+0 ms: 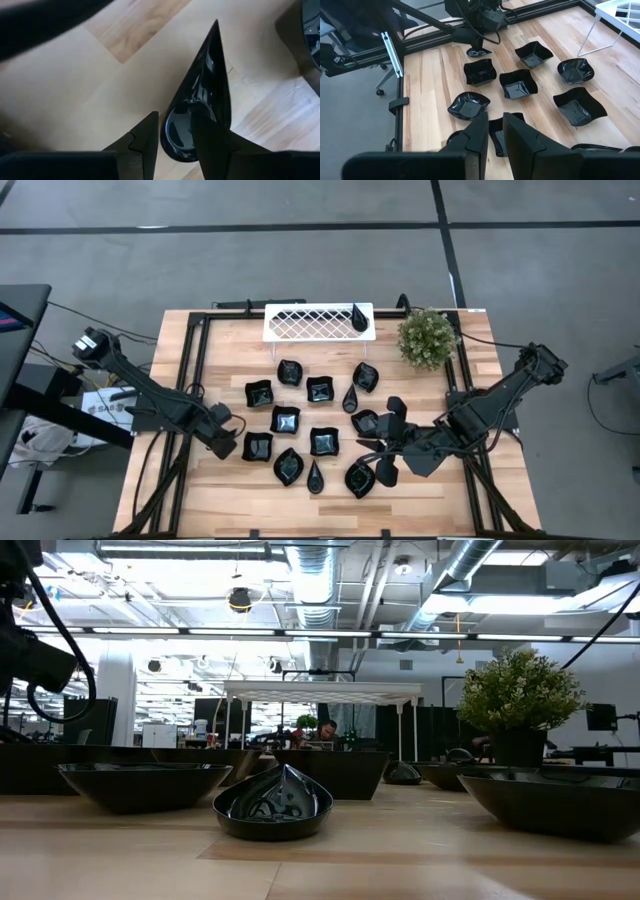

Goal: Pick & Place Mini shaped plates
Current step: Stack the drop-shaped plate on top of the drop-shaped plate on the shelf

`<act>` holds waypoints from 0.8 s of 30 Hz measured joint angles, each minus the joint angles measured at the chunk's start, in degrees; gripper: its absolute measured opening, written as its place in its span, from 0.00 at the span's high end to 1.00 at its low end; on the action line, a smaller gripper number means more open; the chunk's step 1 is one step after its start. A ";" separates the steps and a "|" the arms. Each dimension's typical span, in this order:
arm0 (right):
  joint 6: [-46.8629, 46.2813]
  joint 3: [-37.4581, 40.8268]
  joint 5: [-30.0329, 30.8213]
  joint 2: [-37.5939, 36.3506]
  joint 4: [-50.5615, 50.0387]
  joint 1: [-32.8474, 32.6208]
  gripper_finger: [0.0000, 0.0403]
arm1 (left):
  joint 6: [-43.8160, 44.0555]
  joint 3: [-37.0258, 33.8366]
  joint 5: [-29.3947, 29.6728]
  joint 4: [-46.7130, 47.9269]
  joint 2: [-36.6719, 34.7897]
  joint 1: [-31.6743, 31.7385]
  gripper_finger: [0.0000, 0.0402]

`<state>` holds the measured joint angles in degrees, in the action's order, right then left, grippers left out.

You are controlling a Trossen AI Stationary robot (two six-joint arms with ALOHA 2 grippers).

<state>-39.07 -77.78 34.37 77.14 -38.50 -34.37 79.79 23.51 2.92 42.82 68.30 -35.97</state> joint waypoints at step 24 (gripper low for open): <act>0.02 0.00 -0.02 0.00 -0.01 0.00 0.87 | 1.90 -0.02 -3.17 -3.43 0.45 0.00 0.98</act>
<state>-39.05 -77.78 34.35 77.14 -38.51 -34.37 81.69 23.49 -0.25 39.39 68.75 -35.97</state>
